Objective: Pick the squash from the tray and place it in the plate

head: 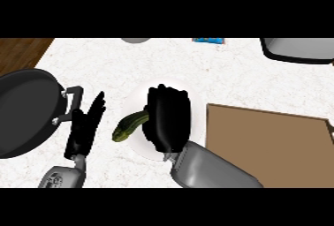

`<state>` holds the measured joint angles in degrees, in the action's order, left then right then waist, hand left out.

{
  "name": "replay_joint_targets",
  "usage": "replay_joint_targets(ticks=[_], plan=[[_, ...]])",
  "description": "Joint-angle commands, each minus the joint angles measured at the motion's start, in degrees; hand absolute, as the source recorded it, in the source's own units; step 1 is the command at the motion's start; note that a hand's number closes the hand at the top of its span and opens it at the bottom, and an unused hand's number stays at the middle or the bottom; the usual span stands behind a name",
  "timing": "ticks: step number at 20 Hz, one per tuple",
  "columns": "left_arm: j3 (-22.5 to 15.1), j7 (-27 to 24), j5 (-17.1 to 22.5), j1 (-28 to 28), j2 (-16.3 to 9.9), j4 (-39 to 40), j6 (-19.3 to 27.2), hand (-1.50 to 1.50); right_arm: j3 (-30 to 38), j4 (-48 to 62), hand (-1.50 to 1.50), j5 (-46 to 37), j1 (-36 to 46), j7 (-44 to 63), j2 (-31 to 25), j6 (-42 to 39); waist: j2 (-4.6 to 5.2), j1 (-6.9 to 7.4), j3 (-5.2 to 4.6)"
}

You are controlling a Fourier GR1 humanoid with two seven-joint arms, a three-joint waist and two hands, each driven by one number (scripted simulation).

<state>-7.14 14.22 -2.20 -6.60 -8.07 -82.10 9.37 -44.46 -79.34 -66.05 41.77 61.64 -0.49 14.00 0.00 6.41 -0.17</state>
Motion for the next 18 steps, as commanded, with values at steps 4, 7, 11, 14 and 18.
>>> replay_joint_targets(ticks=[4,7,11,14,18], plan=[[0.2,-1.9,-0.2,0.1,0.8,1.5,0.5,0.0,-1.7,3.8,1.5,0.7,9.3,18.7,0.5,3.5,0.26,-1.05,0.01],[0.2,-2.6,-0.5,1.8,0.4,1.1,0.5,0.0,-1.8,5.6,1.5,2.4,10.2,20.5,0.4,4.9,0.27,-0.95,0.04],[1.3,-2.3,0.4,2.5,-0.4,0.0,0.0,0.0,-1.7,11.0,1.5,4.2,10.4,19.9,0.4,6.8,0.37,-1.46,0.09],[1.0,0.6,-0.7,0.4,-0.2,0.2,0.9,0.0,0.1,14.4,1.5,6.2,13.1,18.7,0.4,7.2,0.53,-1.81,0.13],[3.4,-2.3,1.0,0.1,-1.2,1.7,-0.3,0.0,-1.2,17.5,1.5,9.3,10.3,17.2,0.4,8.5,0.58,-2.74,0.09]])
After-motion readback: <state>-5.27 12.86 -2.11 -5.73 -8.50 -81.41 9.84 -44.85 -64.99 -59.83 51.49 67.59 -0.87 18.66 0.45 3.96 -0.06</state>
